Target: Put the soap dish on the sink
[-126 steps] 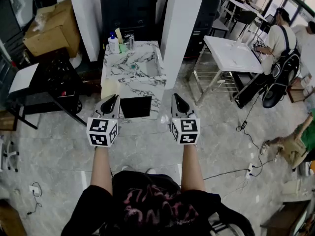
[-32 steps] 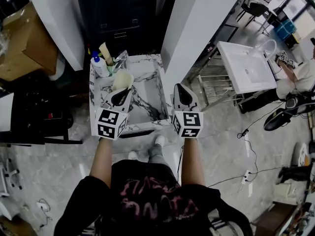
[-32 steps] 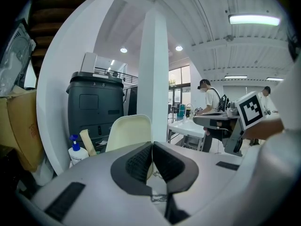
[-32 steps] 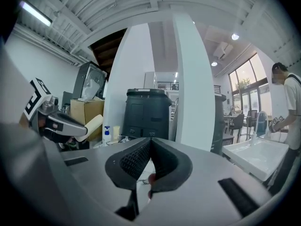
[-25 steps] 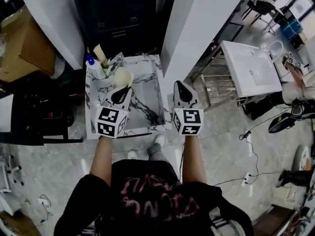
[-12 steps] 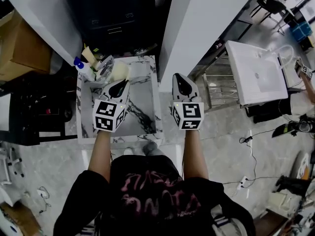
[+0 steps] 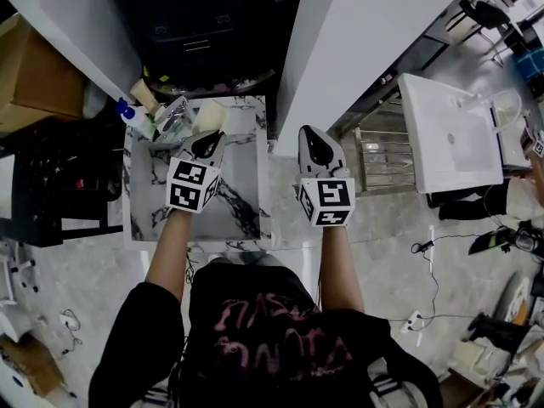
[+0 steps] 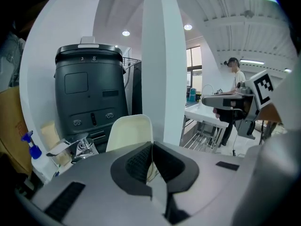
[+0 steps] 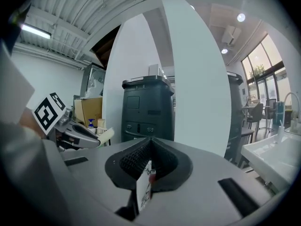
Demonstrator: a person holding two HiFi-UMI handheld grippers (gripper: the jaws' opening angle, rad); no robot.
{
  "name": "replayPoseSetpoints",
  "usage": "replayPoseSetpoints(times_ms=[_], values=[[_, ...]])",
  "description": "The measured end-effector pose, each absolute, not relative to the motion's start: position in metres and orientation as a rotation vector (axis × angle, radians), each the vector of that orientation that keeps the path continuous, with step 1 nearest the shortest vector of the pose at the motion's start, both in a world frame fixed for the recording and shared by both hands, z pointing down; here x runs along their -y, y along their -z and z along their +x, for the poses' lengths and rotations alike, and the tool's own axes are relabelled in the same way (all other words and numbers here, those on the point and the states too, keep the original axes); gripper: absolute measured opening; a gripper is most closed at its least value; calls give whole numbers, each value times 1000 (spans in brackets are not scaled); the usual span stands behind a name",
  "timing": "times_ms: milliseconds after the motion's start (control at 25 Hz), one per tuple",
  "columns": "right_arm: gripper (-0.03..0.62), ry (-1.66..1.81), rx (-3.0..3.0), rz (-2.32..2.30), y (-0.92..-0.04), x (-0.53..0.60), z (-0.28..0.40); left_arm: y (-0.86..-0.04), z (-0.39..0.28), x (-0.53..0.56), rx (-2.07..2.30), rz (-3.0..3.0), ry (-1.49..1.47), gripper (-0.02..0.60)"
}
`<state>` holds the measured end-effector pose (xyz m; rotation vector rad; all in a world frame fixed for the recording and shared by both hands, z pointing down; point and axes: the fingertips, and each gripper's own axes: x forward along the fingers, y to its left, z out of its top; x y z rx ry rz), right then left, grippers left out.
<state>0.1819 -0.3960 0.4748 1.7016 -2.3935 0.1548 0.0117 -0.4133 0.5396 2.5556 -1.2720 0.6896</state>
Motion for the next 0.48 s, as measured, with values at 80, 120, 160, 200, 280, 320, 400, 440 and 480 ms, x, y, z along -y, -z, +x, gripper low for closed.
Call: replayPoseSetpoints(times_ms=[80,120,160,200,280,320,400,440,480], values=[[14,-162,2392,1691,-478,400,185,-552,14,421,1261,2548,-743,23],[14,-167,2391,1688,-481,402,186,-560,15,425,1253,2541,-764,23],[14,-174,2390,1687,-483,404,188,-567,16,429,1244,2531,-782,23],[14,-182,2388,1686,-485,406,190,-574,16,433,1237,2519,-799,23],[14,-191,2383,1678,-490,409,192,-590,15,441,1228,2492,-840,23],[14,-195,2380,1673,-492,411,193,-598,14,444,1223,2476,-861,23],[14,-202,2373,1665,-497,413,197,-611,16,447,1205,2454,-896,23],[14,-206,2368,1663,-499,414,200,-616,18,448,1193,2449,-906,23],[14,-209,2362,1663,-501,415,202,-621,20,450,1181,2443,-912,23]])
